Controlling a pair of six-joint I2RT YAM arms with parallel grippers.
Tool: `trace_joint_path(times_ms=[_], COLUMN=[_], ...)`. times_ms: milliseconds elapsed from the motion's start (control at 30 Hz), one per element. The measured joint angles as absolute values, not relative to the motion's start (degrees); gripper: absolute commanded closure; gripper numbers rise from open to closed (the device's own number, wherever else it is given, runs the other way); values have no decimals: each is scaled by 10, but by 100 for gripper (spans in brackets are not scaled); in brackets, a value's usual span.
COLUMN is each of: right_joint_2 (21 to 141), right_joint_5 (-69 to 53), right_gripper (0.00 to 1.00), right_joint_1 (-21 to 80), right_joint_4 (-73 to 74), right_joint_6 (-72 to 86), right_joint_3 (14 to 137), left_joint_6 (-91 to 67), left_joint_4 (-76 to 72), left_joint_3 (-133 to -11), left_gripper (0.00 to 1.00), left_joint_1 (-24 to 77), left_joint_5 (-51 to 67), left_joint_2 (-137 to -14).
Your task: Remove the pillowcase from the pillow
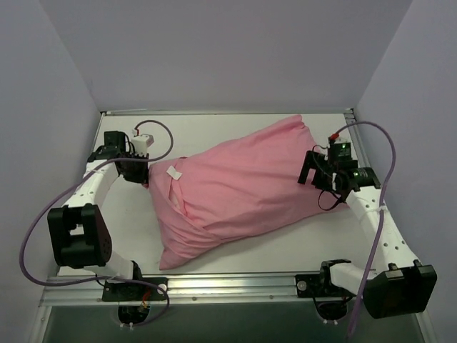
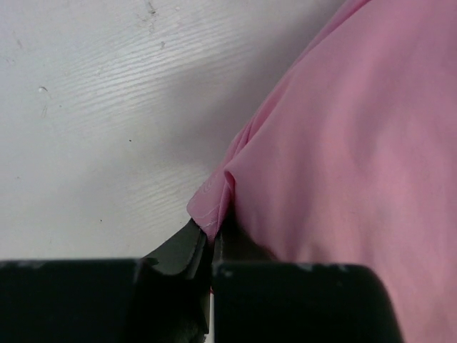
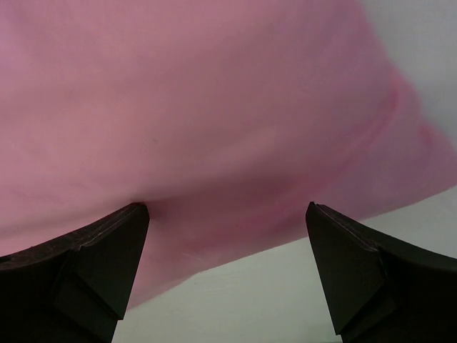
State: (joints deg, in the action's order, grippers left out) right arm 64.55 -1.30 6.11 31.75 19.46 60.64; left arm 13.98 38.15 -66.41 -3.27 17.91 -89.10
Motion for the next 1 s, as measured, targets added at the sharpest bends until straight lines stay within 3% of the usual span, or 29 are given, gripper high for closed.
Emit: trace_joint_path(times_ms=[167,367,500,733,800,833,900,933,1000], right_joint_2=[643,791,962,1276,1339,1357,1367,1367,1360], right_joint_5=[-80,-114,-111,-124,-129,-134,-147,-154,-161], right_gripper=[1,6,6,9,9,9,9,8,6], right_joint_1=[61,69,105,202,230,242,258,264,274], right_joint_4=[278,206,173,150,153,146,141,140,136], right_joint_6=[238,251,258,277,282,287,297,302,304], right_joint_3=[475,550,729,1214,1308,1331,1339,1339,1337], left_joint_6=[205,300,350,365,360,354,342,334,320], left_joint_4=[409,469,510,550,547,548,553,556,573], left_joint_3=[-626,-586,-569,-542,-543,-545,-556,-566,-603], left_gripper=[98,98,97,92,83,64,44,21,6], left_joint_1=[-35,-31,9,218,269,288,314,324,347], left_joint_5=[202,219,217,231,243,251,268,276,288], left_joint_2=[-825,-766,-738,-658,-644,-642,-653,-664,-700])
